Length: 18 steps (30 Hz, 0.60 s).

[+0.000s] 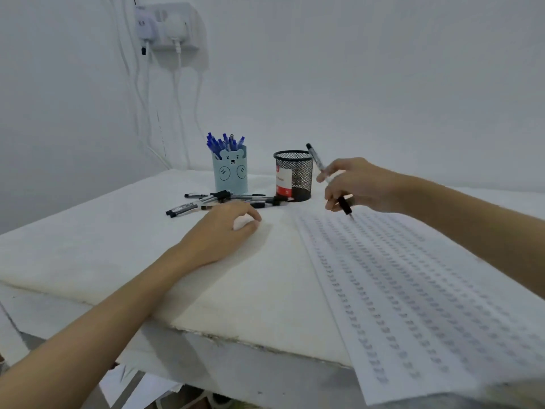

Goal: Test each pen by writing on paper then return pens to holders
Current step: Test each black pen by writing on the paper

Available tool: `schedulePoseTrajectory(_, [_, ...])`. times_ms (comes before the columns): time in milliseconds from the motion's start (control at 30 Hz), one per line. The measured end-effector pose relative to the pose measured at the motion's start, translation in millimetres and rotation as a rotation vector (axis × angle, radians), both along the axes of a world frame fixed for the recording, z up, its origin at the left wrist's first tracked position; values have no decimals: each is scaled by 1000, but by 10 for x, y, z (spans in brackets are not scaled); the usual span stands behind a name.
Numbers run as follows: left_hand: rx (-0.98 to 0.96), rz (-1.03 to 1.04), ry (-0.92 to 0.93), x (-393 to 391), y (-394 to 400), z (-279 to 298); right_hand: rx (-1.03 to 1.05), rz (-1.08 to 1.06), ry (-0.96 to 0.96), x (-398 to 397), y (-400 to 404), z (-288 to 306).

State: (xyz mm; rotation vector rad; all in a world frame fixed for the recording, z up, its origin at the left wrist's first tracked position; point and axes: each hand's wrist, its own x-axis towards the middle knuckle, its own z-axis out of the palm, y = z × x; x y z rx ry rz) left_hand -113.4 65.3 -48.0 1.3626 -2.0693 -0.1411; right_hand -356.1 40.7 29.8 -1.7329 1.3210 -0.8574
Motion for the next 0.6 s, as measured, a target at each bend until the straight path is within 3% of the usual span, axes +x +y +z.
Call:
schedulePoseTrajectory(67, [40,-84,-1,-250,28,33,128,-22,-219,-234,122,37])
schedulePoseTrajectory(167, [86,-195,-40,-663,70,49,268,-41,-346,-592,257,68])
schedulePoseTrajectory(367, [204,-303,-168,-1242,105,13,307,-155,-725,-1016,439,25])
schedulePoseTrajectory(500, [226,-303,-244,-1259,134,30,308,-205,-859,-1162,511,-40])
schedulePoseTrajectory(600, [230,-258,-304,-1177,210,140,270,-178,-843,-1183,533,-90])
